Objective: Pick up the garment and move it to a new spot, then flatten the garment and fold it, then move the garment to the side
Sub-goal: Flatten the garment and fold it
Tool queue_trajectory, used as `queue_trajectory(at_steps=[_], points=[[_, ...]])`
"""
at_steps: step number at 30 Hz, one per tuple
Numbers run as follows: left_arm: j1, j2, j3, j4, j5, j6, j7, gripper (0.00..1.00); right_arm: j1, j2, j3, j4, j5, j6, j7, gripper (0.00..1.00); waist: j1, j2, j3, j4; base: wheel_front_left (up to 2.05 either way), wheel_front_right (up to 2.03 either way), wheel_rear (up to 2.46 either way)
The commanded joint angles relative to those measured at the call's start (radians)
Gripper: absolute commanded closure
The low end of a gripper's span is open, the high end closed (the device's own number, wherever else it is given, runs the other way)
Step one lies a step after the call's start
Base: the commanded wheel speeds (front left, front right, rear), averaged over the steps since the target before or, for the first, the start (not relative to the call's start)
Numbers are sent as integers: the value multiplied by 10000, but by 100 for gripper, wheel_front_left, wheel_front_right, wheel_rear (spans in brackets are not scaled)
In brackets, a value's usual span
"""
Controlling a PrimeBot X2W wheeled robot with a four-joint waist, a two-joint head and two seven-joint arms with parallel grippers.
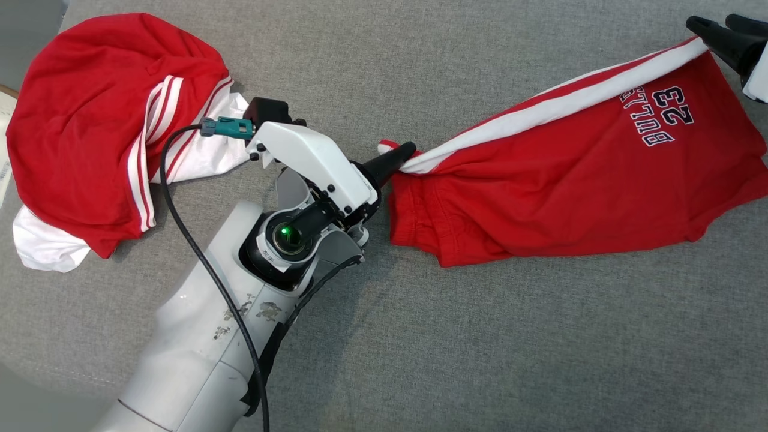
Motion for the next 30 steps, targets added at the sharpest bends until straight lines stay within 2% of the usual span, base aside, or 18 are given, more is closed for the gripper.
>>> queue_trajectory(at_steps=[1,7,11,14,19,22,26,30], points=[[-145,40,48,43,-64,23,-34,0,-41,-11,-7,69,-64,-3,-73,0,0,-1,-8,-7,0,0,0],[-334,22,59,355,-25,-127,-550,0,106,15,163,212,-188,-3,-547,0,0,-1,-121,-65,0,0,0],[-529,19,167,805,395,-156,-1587,0,198,35,201,199,-305,-3,-1292,0,0,-1,-264,-122,0,0,0],[-644,26,172,1202,739,-404,-2305,0,339,2,206,98,-377,-3,-2093,0,0,-1,-452,-204,0,0,0],[-562,391,-562,1619,2290,-1429,-3984,0,814,-71,263,-41,-698,-3,-3864,0,0,-1,-995,-435,0,0,0],[-347,657,-778,1831,3102,-1829,-5254,0,1282,-43,402,-119,-935,-3,-4977,0,0,-1,-1440,-646,0,0,0],[129,878,-960,2099,4047,-2031,-6633,0,1958,29,355,14,-1165,-3,-6071,0,0,-1,-2103,-957,0,0,0],[759,1210,-634,1896,5205,-1864,-6941,0,2694,146,-20,49,-1576,-3,-6398,0,0,-1,-2714,-1283,0,0,0]])
